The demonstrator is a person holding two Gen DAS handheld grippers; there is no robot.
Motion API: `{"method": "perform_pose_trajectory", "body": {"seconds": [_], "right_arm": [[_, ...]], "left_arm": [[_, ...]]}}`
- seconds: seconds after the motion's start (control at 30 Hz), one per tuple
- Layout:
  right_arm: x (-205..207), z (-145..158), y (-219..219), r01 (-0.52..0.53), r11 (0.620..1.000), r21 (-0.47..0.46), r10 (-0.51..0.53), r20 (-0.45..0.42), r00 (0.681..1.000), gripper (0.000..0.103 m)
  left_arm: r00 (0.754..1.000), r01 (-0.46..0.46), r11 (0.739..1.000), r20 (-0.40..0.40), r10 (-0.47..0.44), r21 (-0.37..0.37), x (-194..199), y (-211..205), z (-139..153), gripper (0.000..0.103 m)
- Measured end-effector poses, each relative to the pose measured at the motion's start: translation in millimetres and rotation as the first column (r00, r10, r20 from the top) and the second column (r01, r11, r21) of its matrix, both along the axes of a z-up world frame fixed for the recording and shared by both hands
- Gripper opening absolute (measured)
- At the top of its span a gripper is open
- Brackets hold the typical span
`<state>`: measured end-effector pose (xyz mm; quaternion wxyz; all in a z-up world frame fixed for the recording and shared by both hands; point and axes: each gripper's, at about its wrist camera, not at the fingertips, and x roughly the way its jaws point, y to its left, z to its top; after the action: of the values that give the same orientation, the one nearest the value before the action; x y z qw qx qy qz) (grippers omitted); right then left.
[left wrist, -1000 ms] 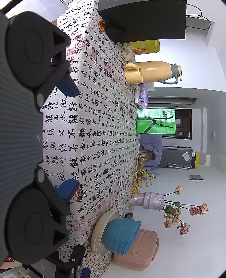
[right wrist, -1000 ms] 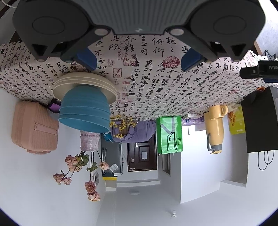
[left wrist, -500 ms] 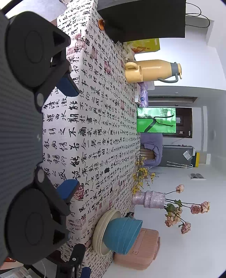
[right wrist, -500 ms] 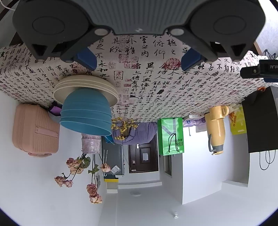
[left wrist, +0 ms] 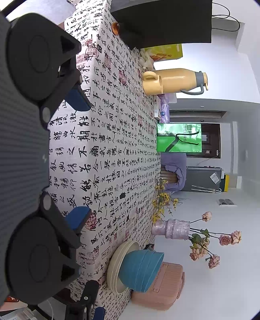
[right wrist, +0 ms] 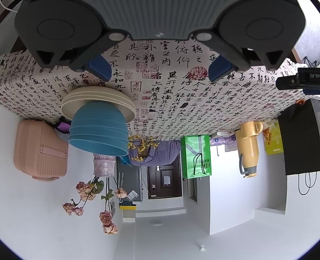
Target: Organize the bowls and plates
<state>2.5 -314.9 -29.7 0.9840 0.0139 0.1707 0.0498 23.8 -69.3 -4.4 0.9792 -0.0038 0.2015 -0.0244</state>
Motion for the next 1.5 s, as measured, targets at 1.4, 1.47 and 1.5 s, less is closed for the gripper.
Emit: {"method": "perform_pose_trajectory", "body": {"seconds": [1.4,1.47,1.5], "right_arm": [[0.7,-1.2,-1.2,0.006,1.000,0.006,-0.006,-0.003,1.000,0.103],[0.6,-1.2,-1.2,0.006,1.000,0.006,-0.006,-0.003,1.000,0.103],[0.6,-1.2,-1.2,0.006,1.000,0.006,-0.006,-0.003,1.000,0.103]], "left_arm": [[1.000,0.004,1.000,0.001,-0.004,0.005,0.5,1.6,0.5,0.103],[1.000,0.003,1.000,0.000,-0.003,0.004,0.5,1.3,0.5,0.103],[1.000,0.004,1.000,0.000,-0.004,0.004,0.3,1.0,0.5,0.103]]}}
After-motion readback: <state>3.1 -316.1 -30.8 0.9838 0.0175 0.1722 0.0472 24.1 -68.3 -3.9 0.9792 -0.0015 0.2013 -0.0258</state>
